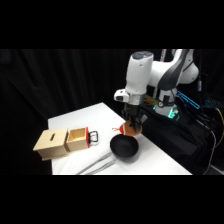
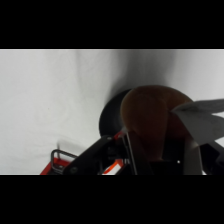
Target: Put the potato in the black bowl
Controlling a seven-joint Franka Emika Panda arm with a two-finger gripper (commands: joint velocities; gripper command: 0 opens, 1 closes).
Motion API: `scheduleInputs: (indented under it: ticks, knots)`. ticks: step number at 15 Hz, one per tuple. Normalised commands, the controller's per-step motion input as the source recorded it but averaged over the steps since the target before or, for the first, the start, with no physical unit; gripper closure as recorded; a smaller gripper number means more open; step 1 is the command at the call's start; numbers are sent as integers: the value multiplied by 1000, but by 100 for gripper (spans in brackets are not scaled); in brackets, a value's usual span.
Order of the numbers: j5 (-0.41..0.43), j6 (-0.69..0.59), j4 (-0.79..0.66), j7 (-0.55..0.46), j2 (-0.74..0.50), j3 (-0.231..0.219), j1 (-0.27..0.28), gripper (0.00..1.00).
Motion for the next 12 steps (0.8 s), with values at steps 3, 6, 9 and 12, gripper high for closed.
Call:
scheduleInputs:
  ticks: [3, 6, 9, 12]
  knots:
    - [20, 406, -19, -27, 171, 24, 10, 95]
    - [-13, 412, -17, -33, 176, -26, 7, 94]
    - [-58, 333, 7, -25, 153, -79, 24, 67]
    - [-119, 260, 54, 2, 138, -132, 47, 44]
